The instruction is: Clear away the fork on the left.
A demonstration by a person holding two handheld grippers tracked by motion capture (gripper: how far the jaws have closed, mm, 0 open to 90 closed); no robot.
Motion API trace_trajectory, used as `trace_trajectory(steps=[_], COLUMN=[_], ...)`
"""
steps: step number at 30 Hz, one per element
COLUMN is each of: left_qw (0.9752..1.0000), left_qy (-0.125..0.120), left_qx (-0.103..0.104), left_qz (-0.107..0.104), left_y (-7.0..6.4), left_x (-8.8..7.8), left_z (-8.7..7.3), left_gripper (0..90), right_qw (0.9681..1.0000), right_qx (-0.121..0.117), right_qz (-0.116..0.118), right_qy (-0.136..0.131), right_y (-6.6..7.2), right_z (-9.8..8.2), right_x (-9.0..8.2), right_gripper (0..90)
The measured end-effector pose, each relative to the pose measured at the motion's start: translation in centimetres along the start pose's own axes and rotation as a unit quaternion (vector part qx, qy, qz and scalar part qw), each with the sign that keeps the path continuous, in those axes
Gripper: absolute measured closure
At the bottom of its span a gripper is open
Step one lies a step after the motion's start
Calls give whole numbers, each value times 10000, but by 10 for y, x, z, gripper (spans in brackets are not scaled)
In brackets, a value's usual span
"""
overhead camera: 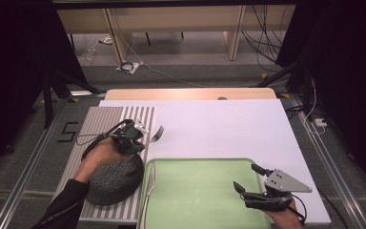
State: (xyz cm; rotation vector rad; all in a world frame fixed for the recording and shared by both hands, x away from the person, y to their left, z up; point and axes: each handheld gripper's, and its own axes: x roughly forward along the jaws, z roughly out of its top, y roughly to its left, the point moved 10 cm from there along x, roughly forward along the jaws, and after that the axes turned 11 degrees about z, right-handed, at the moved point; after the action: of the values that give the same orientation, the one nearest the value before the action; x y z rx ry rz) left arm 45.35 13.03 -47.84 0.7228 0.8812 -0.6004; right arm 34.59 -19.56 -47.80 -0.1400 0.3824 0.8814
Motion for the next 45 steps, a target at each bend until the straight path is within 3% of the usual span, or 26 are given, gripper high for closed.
trace_trajectory(steps=[13,21,28,45], left_qw=[9993,9988,9984,9958], left_qy=[-252,-271,-271,-47], left_qx=[117,169,225,498], left_qz=[-263,-382,-434,-772], left_y=[-39,-54,-64,-110], left_x=[-11,-11,-13,-10], left_z=[2,2,4,1], left_gripper=[842,842,842,842], right_qw=[10000,10000,10000,10000], right_qx=[4,2,10,-10], right_qz=[-10,3,6,8], right_qy=[27,10,23,12], right_y=[0,0,0,1], right_z=[0,0,0,0], right_x=[0,0,0,0], right_gripper=[177,177,177,177])
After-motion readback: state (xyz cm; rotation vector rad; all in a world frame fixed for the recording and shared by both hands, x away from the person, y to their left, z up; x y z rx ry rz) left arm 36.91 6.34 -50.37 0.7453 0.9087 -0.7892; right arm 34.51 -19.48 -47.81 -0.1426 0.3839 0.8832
